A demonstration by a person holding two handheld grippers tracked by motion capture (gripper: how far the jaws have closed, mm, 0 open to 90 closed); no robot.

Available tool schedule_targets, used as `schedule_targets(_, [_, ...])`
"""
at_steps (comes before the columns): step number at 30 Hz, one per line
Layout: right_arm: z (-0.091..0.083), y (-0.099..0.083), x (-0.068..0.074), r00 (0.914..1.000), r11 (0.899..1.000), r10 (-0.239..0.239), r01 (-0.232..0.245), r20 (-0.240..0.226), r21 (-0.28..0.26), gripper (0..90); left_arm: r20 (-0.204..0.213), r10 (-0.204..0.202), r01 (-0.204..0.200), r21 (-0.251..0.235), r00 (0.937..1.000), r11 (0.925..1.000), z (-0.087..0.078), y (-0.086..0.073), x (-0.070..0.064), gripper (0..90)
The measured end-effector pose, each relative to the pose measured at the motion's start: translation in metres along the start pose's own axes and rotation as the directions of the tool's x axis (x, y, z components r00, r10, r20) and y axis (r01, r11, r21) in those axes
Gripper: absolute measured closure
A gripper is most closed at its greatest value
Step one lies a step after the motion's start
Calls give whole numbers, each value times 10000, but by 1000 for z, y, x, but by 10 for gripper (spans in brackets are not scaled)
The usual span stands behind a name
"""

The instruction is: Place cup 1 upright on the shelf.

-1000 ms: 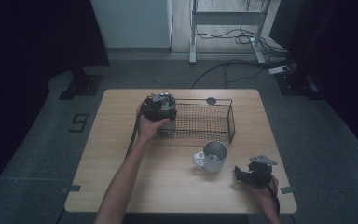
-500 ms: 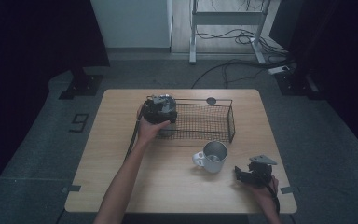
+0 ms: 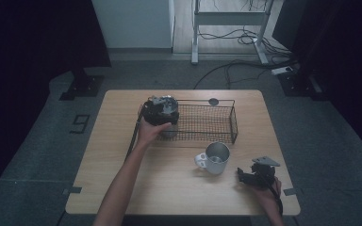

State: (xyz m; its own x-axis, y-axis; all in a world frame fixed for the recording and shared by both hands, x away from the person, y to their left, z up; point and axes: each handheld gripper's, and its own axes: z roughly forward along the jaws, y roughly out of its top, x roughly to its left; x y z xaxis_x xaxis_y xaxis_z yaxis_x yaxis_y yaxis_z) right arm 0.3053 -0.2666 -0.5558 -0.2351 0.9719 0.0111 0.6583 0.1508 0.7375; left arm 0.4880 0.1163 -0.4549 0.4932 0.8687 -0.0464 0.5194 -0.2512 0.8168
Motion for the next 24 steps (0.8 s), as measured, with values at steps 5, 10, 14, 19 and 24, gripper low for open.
schedule_targets(5, [0, 0, 0, 10000, 10000, -1, 1, 0, -1, 110, -57, 70, -71, -226, 10000, 9997, -8, -2, 2, 0])
schedule_targets(10, [0, 0, 0, 10000, 10000, 2, -2, 1, 1, 110, -58, 171, -173, -485, 9998, 9987, -17, -1, 2, 0])
schedule_targets(14, [0, 0, 0, 10000, 10000, 1, -1, 2, 2, 110, 74, 210, -205, -613, 9998, 9979, -24, -2, 1, 0])
schedule_targets(19, [0, 0, 0, 10000, 10000, 5, -5, 6, -1, 111, 147, 334, -322, -765, 9993, 9966, -32, -3, 0, 0])
schedule_targets(24, [0, 0, 0, 10000, 10000, 8, -8, 12, -4, 112, 226, 318, -295, -945, 9992, 9951, -41, -4, 2, 0])
